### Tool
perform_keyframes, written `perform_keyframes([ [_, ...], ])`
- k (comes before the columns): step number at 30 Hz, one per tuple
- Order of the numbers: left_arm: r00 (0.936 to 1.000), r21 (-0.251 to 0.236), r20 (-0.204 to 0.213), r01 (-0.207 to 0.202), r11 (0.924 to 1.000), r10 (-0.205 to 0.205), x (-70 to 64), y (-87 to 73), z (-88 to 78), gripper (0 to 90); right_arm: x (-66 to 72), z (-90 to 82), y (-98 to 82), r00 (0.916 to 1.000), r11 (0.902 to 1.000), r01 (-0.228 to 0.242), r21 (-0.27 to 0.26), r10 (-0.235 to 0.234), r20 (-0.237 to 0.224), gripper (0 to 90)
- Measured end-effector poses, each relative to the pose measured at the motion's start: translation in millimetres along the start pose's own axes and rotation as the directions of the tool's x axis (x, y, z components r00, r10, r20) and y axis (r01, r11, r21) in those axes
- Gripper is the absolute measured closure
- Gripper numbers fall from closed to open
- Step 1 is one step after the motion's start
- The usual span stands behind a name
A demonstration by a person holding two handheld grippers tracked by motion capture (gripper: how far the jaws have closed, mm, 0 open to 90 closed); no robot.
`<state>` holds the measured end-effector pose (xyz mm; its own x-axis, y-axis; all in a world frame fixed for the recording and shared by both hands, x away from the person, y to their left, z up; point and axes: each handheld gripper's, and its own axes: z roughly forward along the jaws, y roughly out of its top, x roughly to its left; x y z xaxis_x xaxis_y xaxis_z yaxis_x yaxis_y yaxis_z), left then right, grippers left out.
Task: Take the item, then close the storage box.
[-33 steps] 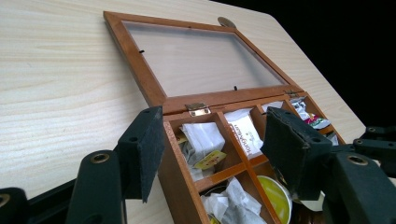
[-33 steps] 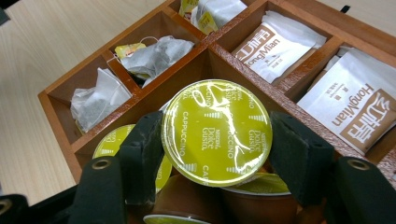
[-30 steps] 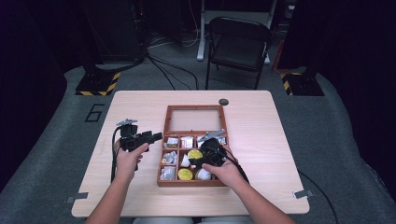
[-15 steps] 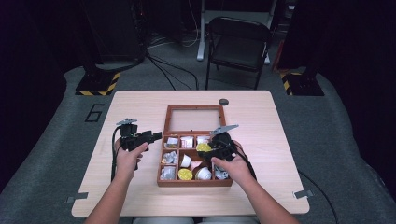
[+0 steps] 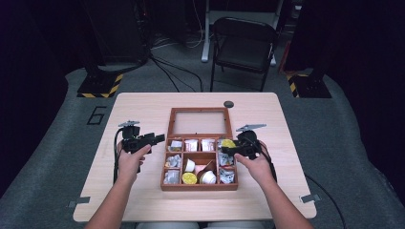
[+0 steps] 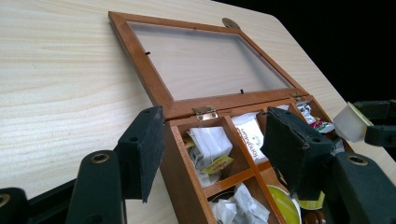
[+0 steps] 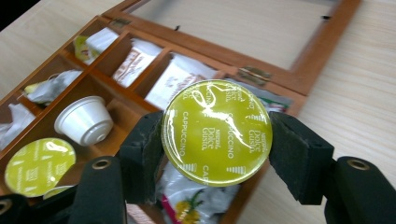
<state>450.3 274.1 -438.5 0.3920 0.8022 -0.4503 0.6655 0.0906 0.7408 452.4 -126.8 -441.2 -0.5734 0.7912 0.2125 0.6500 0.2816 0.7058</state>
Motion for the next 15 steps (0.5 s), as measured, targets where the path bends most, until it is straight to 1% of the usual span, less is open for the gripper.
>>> perform_keyframes([
  [1,1.0000,0.000,0.000,0.000,1.0000,0.000,0.0,0.1,0.0,38.2,-3.4,-1.7,-0.2,0.9999,0.9999,-0.013,-0.002,0.013,0.004,37.4],
  [4,1.0000,0.000,0.000,0.001,1.0000,-0.001,-0.1,0.4,-0.2,38.2,-14.2,-5.8,-1.1,0.9994,0.9995,-0.019,-0.023,0.020,0.027,37.4],
  [6,1.0000,0.002,0.001,0.003,1.0000,-0.003,-0.2,0.6,0.1,38.3,-20.0,-8.7,-2.4,0.9982,0.9991,-0.036,-0.023,0.037,0.047,37.4],
  [9,1.0000,0.007,-0.001,-0.001,1.0000,0.001,0.3,0.7,0.7,38.2,-30.5,-12.1,-4.6,0.9961,0.9988,-0.038,-0.029,0.040,0.079,37.4],
  [10,1.0000,0.005,-0.001,0.003,1.0000,-0.003,0.1,0.7,1.4,38.2,-33.5,-13.5,-5.3,0.9946,0.9985,-0.045,-0.031,0.047,0.093,37.4],
  [11,1.0000,0.007,0.000,0.004,1.0000,-0.004,0.1,0.7,1.8,38.2,-36.9,-14.8,-6.1,0.9938,0.9982,-0.050,-0.033,0.053,0.098,37.4],
  [13,1.0000,0.007,0.001,0.002,1.0000,-0.002,0.3,1.0,2.7,38.2,-42.9,-17.5,-7.9,0.9915,0.9961,-0.079,-0.040,0.082,0.101,37.4],
  [14,1.0000,0.008,0.002,0.001,1.0000,-0.001,0.3,1.1,2.9,38.2,-46.8,-18.4,-9.2,0.9904,0.9956,-0.081,-0.046,0.086,0.108,37.4],
  [15,1.0000,0.007,0.001,0.001,1.0000,-0.001,0.1,1.3,3.1,38.2,-49.9,-19.6,-10.6,0.9876,0.9944,-0.096,-0.044,0.101,0.121,37.4],
])
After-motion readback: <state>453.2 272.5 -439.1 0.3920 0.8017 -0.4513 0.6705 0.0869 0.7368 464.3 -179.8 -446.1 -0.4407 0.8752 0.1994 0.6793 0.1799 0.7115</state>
